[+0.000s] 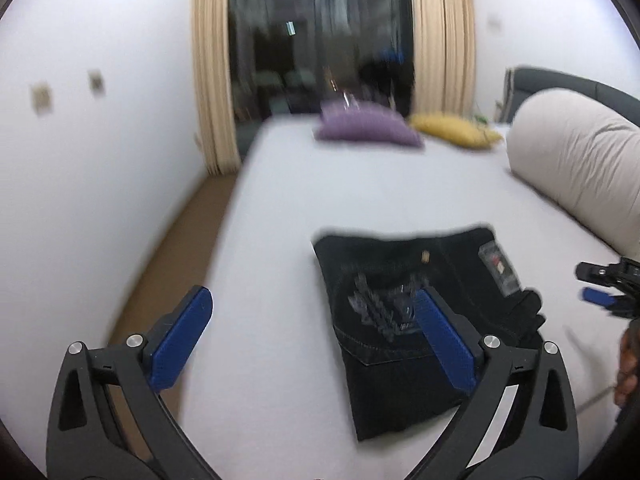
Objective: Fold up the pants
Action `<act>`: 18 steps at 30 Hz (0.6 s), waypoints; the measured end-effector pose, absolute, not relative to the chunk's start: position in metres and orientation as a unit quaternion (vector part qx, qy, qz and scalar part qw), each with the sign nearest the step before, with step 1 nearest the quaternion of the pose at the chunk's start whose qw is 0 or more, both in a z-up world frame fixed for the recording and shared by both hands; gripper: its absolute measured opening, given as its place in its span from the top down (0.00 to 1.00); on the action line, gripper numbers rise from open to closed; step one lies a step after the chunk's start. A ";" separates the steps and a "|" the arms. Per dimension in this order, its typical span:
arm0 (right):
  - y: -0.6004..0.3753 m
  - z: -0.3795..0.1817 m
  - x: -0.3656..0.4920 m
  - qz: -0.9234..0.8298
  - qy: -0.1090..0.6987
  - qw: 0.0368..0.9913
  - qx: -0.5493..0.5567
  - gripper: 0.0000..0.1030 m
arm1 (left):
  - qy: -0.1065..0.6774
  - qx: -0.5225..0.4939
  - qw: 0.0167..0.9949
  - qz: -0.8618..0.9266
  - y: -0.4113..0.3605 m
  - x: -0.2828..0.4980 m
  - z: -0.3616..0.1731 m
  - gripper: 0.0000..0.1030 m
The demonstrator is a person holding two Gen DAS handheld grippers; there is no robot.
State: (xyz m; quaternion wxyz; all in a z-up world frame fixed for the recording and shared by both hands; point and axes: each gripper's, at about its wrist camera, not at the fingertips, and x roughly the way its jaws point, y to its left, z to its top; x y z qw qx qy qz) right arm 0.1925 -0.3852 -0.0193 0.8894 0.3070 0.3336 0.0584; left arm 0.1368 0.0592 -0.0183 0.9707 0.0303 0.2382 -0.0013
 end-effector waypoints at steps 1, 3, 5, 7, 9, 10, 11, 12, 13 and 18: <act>-0.377 -0.003 0.177 0.048 0.310 0.908 0.279 0.08 | 0.225 0.034 0.974 0.010 0.053 0.122 -0.010 0.00; -0.367 0.021 0.150 0.026 0.266 0.935 0.232 0.00 | 0.220 0.033 0.975 0.025 0.053 0.098 0.011 0.00; -0.356 0.046 0.129 0.016 0.221 0.955 0.196 0.00 | 0.211 0.030 0.976 0.038 0.045 0.076 0.027 0.00; -0.341 0.071 0.111 0.007 0.187 0.970 0.158 0.00 | 0.206 0.030 0.977 0.044 0.050 0.057 0.042 0.00; -0.331 0.089 0.099 -0.005 0.170 0.977 0.125 0.00 | 0.202 0.031 0.978 0.036 0.052 0.044 0.055 0.00; -0.326 0.096 0.093 -0.009 0.163 0.980 0.113 0.00 | 0.200 0.030 0.979 0.038 0.054 0.039 0.061 0.00; -0.322 0.103 0.086 -0.011 0.156 0.982 0.103 0.00 | 0.199 0.027 0.979 0.043 0.056 0.033 0.066 0.00; -0.317 0.108 0.083 -0.009 0.156 0.983 0.100 0.00 | 0.205 0.027 0.977 0.050 0.057 0.029 0.071 0.00; -0.315 0.111 0.080 -0.006 0.159 0.982 0.101 0.00 | 0.221 0.028 0.973 0.056 0.057 0.027 0.073 0.00; -0.302 0.107 0.068 0.026 0.209 0.972 0.108 0.00 | 0.267 0.012 0.962 0.049 0.063 0.012 0.068 0.00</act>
